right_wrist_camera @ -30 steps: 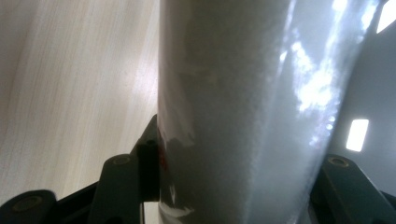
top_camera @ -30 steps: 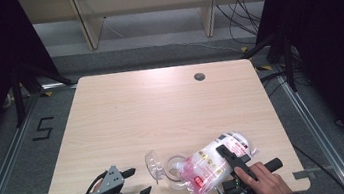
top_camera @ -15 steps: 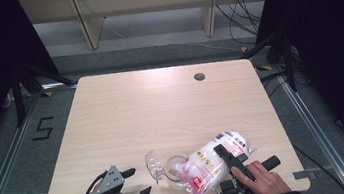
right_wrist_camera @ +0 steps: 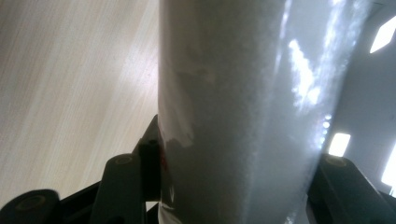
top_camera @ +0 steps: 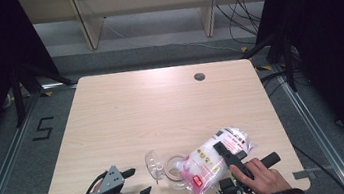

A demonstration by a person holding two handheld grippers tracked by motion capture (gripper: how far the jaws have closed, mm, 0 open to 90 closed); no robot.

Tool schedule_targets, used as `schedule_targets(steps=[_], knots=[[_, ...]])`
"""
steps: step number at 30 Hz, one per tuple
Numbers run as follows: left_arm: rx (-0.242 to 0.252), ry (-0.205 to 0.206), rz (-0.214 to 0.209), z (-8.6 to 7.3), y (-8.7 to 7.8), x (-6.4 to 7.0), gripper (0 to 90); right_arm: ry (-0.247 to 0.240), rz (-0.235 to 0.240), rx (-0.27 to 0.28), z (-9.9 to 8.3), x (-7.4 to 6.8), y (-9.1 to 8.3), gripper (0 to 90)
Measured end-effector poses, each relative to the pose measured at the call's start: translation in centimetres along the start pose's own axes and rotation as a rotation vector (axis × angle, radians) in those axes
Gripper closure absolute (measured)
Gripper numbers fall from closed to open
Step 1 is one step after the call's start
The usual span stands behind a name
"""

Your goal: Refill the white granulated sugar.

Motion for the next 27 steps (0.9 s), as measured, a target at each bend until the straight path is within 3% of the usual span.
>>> schedule_targets(steps=[5,6,7,10,14,18,22,23,24,26,27], knots=[[-0.017,0.016,0.004,-0.08,-0.06,-0.1,18.1,-0.003,0.002,-0.015,0.03,0.07,-0.07,49.6],[-0.011,0.012,0.004,-0.05,-0.03,-0.06,18.2,0.005,0.0,-0.015,0.01,-0.01,-0.05,49.6],[-0.003,-0.023,0.007,-0.04,0.03,0.15,18.2,0.001,0.003,-0.011,0.02,0.03,-0.03,49.7],[0.005,-0.033,0.005,0.0,0.09,0.19,18.1,-0.005,0.002,-0.012,0.02,0.05,-0.04,49.8],[-0.011,-0.008,0.006,-0.12,0.02,0.0,18.1,-0.011,-0.001,-0.012,0.05,0.08,-0.04,49.9],[-0.007,-0.019,0.007,-0.05,0.01,0.12,18.1,-0.014,-0.001,-0.012,0.08,0.09,-0.04,50.0],[-0.012,-0.008,0.006,-0.13,0.02,-0.01,18.1,-0.038,-0.007,-0.015,0.16,0.27,-0.07,50.1],[0.011,-0.036,-0.001,0.0,0.16,0.22,18.2,-0.055,-0.01,-0.007,0.25,0.45,-0.03,50.2],[0.012,-0.031,0.001,-0.01,0.17,0.19,18.2,-0.061,-0.011,-0.003,0.28,0.51,-0.01,50.1],[0.01,-0.033,-0.001,-0.03,0.17,0.22,18.1,-0.018,-0.003,-0.019,0.05,0.16,-0.06,50.2],[0.0,-0.025,-0.002,-0.09,0.1,0.15,18.1,-0.03,-0.007,-0.013,0.1,0.27,-0.06,50.3]])
Point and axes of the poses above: each handheld gripper's, and its own axes: y roughly forward along the jaws, z roughly out of its top, x roughly to its right, the point moved 4 cm from there along y, roughly forward along the jaws, and after that the axes turned 14 degrees about y, right-handed, at the moved point
